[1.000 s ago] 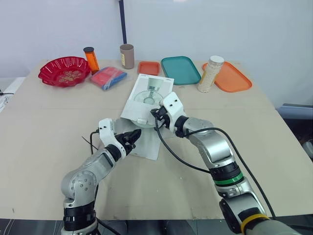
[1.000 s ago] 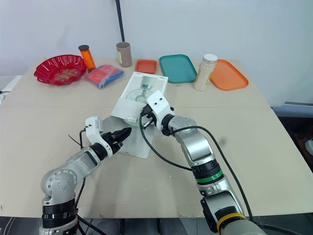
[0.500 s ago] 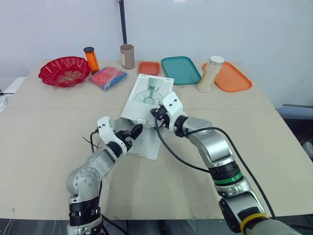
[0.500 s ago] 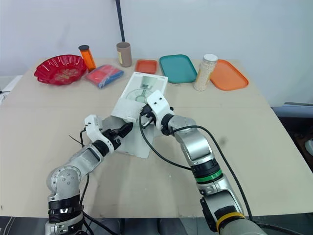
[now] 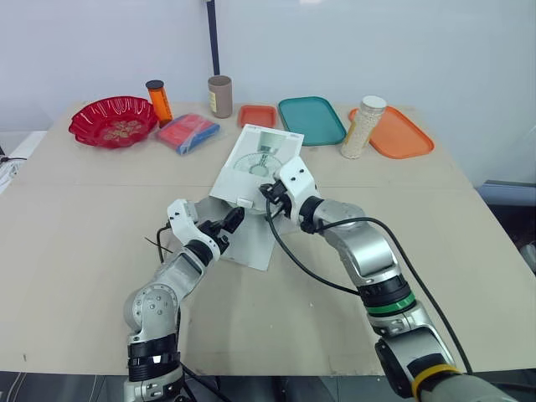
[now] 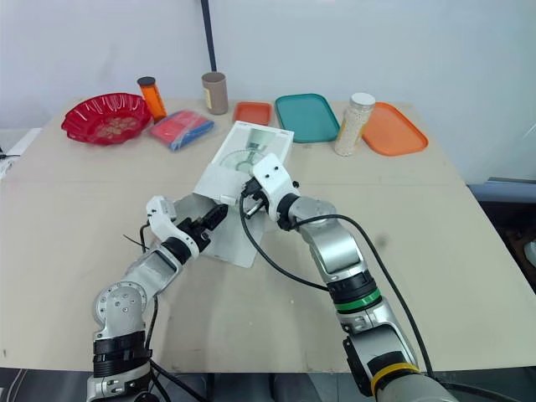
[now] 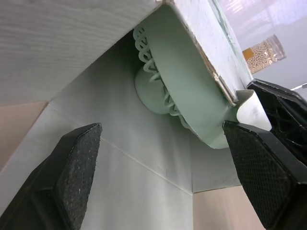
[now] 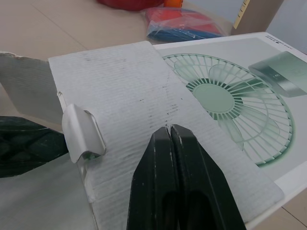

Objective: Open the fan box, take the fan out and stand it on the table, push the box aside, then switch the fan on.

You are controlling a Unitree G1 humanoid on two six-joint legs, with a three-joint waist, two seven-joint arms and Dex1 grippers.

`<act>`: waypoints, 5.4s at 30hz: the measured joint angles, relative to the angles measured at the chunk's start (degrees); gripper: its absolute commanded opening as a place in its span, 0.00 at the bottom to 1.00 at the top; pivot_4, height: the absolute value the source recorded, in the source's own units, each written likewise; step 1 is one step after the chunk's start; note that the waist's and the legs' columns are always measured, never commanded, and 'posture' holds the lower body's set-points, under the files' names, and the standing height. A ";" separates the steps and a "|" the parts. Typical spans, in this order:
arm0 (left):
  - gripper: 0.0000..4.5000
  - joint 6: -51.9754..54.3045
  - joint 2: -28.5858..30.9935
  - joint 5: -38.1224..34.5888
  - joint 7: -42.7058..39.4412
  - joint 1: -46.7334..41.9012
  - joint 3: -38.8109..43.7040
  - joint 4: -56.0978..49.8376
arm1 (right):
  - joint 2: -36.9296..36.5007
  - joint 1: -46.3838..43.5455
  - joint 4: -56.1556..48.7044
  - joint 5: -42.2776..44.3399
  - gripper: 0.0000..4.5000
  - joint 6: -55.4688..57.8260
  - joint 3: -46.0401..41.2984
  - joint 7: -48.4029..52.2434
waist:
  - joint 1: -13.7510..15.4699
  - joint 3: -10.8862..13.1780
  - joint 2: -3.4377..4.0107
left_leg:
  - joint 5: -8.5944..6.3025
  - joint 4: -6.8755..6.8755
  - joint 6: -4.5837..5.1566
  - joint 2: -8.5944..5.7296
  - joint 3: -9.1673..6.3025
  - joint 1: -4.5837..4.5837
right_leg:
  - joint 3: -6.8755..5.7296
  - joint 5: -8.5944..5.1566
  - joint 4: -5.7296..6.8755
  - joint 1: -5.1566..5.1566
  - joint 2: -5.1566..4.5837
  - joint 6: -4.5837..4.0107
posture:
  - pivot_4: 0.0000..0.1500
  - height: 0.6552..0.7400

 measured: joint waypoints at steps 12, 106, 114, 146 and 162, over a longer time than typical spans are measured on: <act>0.95 -1.54 -0.14 -2.69 -0.78 -0.27 -0.34 0.67 | -0.17 0.00 0.00 -0.13 0.00 -0.09 0.07 0.48 | 0.01 0.00 0.00 | 0.00 -0.02 0.00 0.00 0.00 0.01 | 0.00 0.00 -0.02 0.00 0.00 0.01 | 1.00 1.00; 0.98 -4.87 25.89 -50.02 22.67 20.97 -7.22 -14.46 | 2.02 -2.30 1.67 -1.64 0.00 2.79 -0.62 -1.60 | 0.11 -0.07 -0.05 | 0.01 -0.35 -0.07 0.04 -0.02 0.10 | 0.01 0.05 -0.49 0.13 0.00 -0.01 | 1.00 1.00; 0.98 -3.96 37.27 -51.57 15.37 26.44 -3.66 -17.83 | 1.67 -2.38 1.76 -1.74 0.00 2.45 -0.51 -0.94 | 0.07 -0.03 -0.02 | 0.06 -0.50 -0.16 0.09 0.00 0.09 | 0.02 0.10 -0.59 0.07 0.02 -0.05 | 1.00 1.00; 0.98 -0.75 40.65 -46.67 -4.08 14.07 -0.32 0.98 | 1.19 -2.56 2.24 -2.32 0.00 0.98 0.16 0.21 | 0.12 0.00 0.03 | 0.14 -0.69 -0.25 0.13 0.02 -0.03 | 0.00 0.20 -0.70 -0.08 0.03 -0.07 | 1.00 1.00; 0.93 -2.37 26.02 -46.07 6.37 6.58 -3.12 4.74 | 1.28 -2.56 2.05 -2.70 0.00 1.00 0.23 0.15 | 0.10 -0.05 -0.07 | 0.19 -0.67 -0.33 0.12 -0.01 -0.05 | -0.02 0.28 -0.72 -0.05 0.02 -0.04 | 1.00 1.00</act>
